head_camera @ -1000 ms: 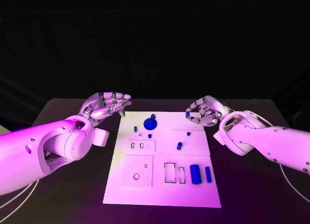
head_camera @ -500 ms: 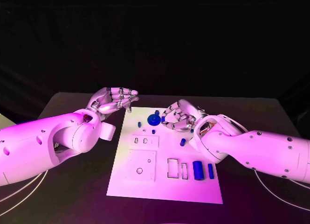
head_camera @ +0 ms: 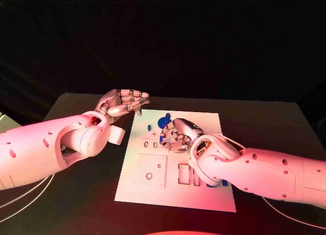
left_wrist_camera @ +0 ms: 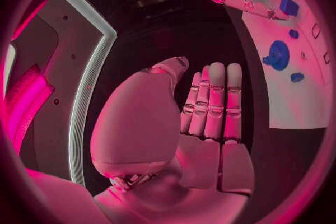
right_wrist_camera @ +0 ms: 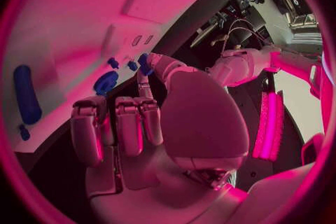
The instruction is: Assemble the parts on the task board
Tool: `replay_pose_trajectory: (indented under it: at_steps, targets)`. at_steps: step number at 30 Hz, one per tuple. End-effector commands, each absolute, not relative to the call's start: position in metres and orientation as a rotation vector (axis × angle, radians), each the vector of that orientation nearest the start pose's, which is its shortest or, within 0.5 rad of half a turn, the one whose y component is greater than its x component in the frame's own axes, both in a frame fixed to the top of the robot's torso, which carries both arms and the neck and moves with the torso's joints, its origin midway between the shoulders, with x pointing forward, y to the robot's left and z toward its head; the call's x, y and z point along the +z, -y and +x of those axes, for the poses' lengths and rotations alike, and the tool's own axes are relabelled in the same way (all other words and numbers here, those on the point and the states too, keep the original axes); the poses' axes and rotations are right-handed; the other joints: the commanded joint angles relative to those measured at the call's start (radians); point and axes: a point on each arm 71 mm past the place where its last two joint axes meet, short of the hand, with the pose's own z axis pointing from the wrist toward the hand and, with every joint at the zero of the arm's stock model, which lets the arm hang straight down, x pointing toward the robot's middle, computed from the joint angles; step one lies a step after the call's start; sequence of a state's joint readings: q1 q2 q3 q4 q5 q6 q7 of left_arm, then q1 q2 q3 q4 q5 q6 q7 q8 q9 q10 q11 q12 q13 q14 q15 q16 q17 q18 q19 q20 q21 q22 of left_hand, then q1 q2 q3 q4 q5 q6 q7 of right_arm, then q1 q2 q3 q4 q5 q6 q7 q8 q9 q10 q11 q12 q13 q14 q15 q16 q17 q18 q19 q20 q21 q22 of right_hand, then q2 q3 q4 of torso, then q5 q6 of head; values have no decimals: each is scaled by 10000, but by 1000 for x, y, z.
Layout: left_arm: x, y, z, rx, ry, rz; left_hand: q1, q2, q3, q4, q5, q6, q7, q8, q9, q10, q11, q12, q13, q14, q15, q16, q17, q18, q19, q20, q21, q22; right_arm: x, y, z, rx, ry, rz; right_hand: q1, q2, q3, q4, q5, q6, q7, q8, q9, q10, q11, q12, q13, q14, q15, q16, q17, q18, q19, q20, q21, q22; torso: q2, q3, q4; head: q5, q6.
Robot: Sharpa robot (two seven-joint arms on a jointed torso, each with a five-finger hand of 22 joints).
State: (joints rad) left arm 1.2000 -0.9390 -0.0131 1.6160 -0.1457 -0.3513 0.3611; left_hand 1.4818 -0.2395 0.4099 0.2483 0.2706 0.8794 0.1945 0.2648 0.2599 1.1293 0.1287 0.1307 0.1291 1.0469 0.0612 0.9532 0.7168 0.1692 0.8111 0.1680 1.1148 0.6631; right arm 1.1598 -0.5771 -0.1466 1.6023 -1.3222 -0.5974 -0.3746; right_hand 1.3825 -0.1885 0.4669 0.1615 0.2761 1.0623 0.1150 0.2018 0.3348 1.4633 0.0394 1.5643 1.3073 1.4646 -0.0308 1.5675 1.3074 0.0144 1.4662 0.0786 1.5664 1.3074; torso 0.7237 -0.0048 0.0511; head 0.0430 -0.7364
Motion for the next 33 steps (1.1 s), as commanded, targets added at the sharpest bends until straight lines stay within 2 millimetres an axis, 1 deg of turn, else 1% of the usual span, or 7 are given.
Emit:
replay_pose_trajectory:
  at_steps: [1,3,7,9,14,29,33]
  targets:
    - [-159,-226,474,-14968,-14354,-9651,97,-2,82,5,-33,-74,14,8,17,-69,8,46,12,-81,1,58,-12,144,-60,-20,63,13,-224,65,434,7636,-16894,487,-111,4,30,17,4,51,-48,194,260,1075,-67,65,2635,1061,-27,33,2634,-144,1046,-46,44,2634,9,7,-12,49,-22]
    - [-159,-226,474,-14974,-14359,-9649,97,-2,82,5,-33,-74,14,8,17,-69,8,46,12,-81,1,58,-12,144,-60,-20,63,13,-227,63,433,7608,-16922,425,-111,4,30,17,4,51,-48,194,260,1075,-67,65,2635,1061,-27,33,2634,-144,1046,-46,44,2634,3,9,-19,65,-30]
    - [-159,-225,474,-14998,-14374,-9641,97,-2,82,5,-33,-74,14,8,17,-69,8,46,12,-81,1,58,-12,144,-60,-20,63,13,-231,58,431,7583,-16957,323,-136,-15,27,14,11,49,-52,202,266,1075,-70,65,2635,1061,-29,33,2634,-144,1046,-47,44,2634,8,12,7,81,-55]
    - [-159,-225,474,-15001,-14379,-9641,97,-2,82,5,-33,-74,14,8,17,-69,8,46,12,-81,1,58,-12,144,-60,-20,63,13,-233,57,431,7554,-16983,275,-164,-30,24,15,13,45,-53,209,271,1075,-72,65,2635,1061,-32,33,2634,-144,1046,-48,44,2634,9,13,9,90,-59]
    - [-159,-225,475,-15003,-14387,-9642,97,-2,82,5,-33,-74,14,8,17,-69,8,46,12,-81,1,58,-12,144,-60,-20,63,13,-237,54,431,7457,-16988,175,-196,-42,21,19,10,40,-54,216,275,1075,-73,65,2635,1061,-34,33,2634,-144,1046,-50,44,2634,3,7,-18,112,-70]
    - [-159,-225,475,-15019,-14427,-9645,95,-5,103,-7,-35,-72,13,16,28,-69,8,59,18,-88,0,70,-24,144,-73,-19,85,25,-242,53,435,7270,-16711,-113,-348,-135,22,11,-31,-93,-27,199,278,1075,-57,65,2635,1061,-35,33,2634,-144,1046,-56,44,2634,-3,9,-22,120,-80]
    - [-160,-225,475,-15016,-14437,-9649,95,-5,103,-7,-35,-72,13,16,28,-69,8,59,18,-88,0,70,-24,144,-73,-19,85,25,-242,52,436,7275,-16666,-161,-368,-151,20,10,-37,-113,-20,195,277,1075,-50,65,2635,1061,-31,33,2634,-144,1046,-54,44,2634,-3,14,-33,130,-86]
